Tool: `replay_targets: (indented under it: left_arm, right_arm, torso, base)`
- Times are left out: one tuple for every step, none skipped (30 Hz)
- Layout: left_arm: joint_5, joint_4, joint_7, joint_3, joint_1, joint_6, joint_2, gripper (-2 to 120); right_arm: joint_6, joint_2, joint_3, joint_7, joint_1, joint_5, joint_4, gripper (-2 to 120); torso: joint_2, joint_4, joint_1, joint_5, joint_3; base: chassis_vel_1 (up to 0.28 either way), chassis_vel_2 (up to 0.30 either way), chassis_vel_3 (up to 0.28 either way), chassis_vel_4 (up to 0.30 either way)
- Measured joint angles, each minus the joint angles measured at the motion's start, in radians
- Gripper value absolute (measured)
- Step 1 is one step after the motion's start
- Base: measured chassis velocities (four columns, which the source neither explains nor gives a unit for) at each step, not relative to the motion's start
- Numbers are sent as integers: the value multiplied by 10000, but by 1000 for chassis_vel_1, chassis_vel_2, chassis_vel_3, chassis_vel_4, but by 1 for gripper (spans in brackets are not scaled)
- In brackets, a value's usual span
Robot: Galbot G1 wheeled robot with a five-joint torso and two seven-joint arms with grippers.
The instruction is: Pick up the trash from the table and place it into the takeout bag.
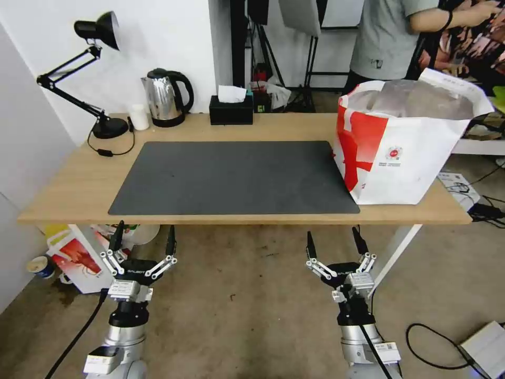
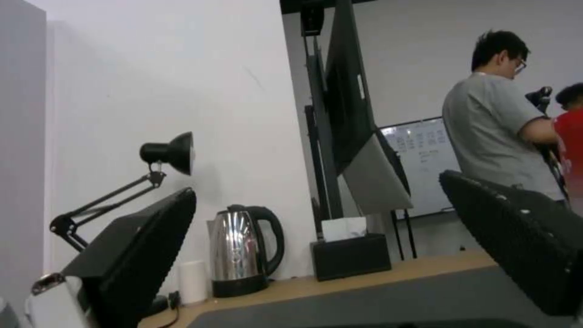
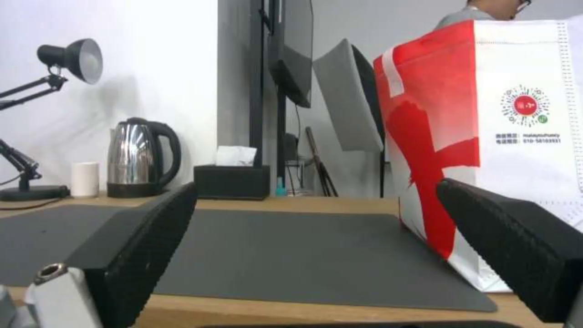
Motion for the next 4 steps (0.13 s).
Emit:
replay_targets:
  left_arm:
    - [9, 0, 0, -2, 4, -3, -4, 100]
    - [22, 0, -9, -2, 16, -6, -13, 100]
    - [22, 0, -9, -2, 16, -6, -13, 100]
    - [28, 0, -17, -1, 27, -7, -19, 100]
  right_arm:
    - [0, 0, 0, -1, 0, 0, 0, 100]
    - [0, 0, 0, 0, 0, 0, 0, 100]
    - [0, 0, 0, 0, 0, 0, 0, 100]
    - [0, 0, 0, 0, 0, 0, 0, 100]
  torso:
    - [0, 0, 0, 0, 1]
    - [0, 0, 0, 0, 0]
    - [0, 0, 0, 0, 0]
    - [0, 0, 1, 0, 0]
  base:
    - [0, 0, 0, 0]
    - [0, 0, 0, 0]
    - [0, 0, 0, 0]
    - [0, 0, 0, 0]
